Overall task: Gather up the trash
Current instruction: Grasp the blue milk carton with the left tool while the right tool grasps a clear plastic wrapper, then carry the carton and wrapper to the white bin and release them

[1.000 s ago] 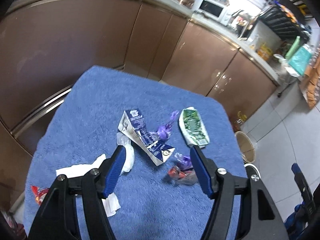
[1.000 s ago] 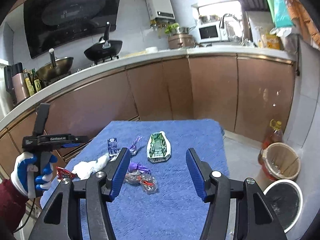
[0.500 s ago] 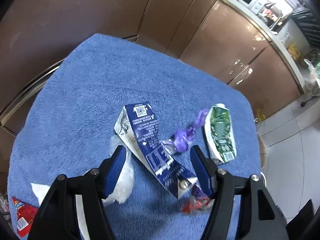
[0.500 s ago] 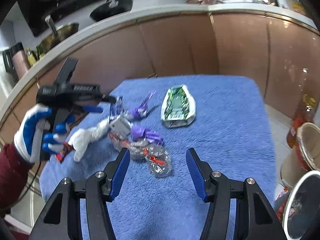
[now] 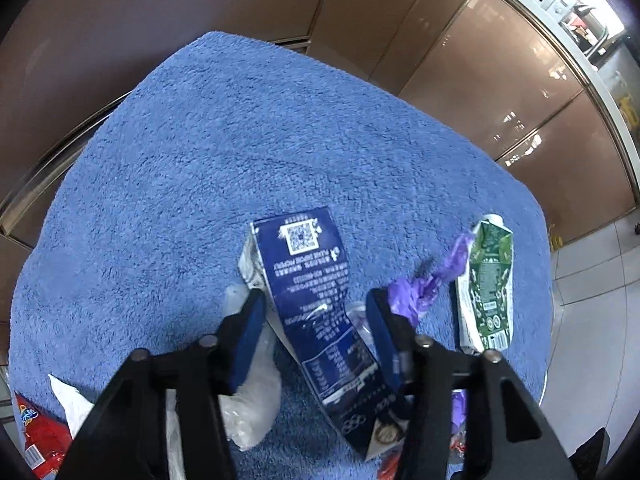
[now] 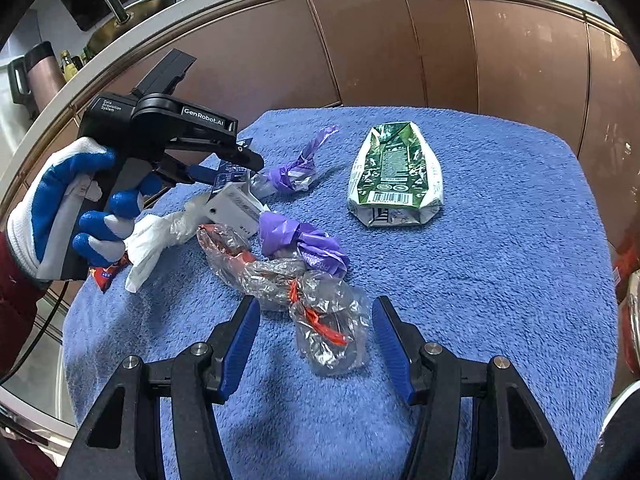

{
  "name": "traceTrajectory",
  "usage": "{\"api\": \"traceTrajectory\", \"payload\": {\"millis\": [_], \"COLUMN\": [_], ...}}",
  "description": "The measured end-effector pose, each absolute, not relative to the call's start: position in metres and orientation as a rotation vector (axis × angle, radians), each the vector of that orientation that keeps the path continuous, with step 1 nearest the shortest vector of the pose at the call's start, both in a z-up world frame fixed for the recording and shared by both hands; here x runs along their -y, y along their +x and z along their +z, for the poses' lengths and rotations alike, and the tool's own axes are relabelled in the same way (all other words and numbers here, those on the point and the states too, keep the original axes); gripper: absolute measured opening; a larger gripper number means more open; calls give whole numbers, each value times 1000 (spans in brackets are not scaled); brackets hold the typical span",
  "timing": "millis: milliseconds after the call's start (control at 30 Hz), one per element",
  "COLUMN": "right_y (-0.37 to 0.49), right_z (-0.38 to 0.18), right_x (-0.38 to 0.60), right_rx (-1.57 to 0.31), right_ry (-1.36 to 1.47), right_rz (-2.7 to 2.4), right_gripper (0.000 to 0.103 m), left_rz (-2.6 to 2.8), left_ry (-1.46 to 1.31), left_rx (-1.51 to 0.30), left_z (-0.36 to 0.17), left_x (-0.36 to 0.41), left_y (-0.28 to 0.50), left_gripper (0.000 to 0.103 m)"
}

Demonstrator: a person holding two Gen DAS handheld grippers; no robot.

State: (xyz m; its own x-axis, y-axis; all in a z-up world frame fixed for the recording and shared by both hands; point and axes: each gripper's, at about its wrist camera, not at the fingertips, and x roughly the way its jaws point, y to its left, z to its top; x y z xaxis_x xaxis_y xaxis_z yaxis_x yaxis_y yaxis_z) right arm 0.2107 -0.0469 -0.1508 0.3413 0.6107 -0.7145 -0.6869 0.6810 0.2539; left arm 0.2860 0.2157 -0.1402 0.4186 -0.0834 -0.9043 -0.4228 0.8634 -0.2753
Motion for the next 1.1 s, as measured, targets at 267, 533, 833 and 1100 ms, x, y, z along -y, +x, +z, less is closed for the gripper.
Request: {"api": "traceTrajectory", "payload": {"millis": [267, 533, 833, 1100], "right_y": [218, 201, 163, 124], "right_z": [-166, -155, -115, -84], "right_x": [43, 58, 79, 87], "right_rx": [-930, -909, -816, -740], "right_ry": [-86, -68, -78, -84], "right_rz": [879, 889, 843, 809], "right_gripper": [22, 9, 9, 9], "left_rz": [193, 144, 132, 132], "left_ry": [-571, -585, -579, -541], "left_rx": [-1108, -1044, -970, -909], "left_z": [-140, -121, -85, -48], "left_x": [-225, -220, -219, -216], "left_y": [282, 266, 231, 186], "left_gripper": [31, 31, 31, 31]}}
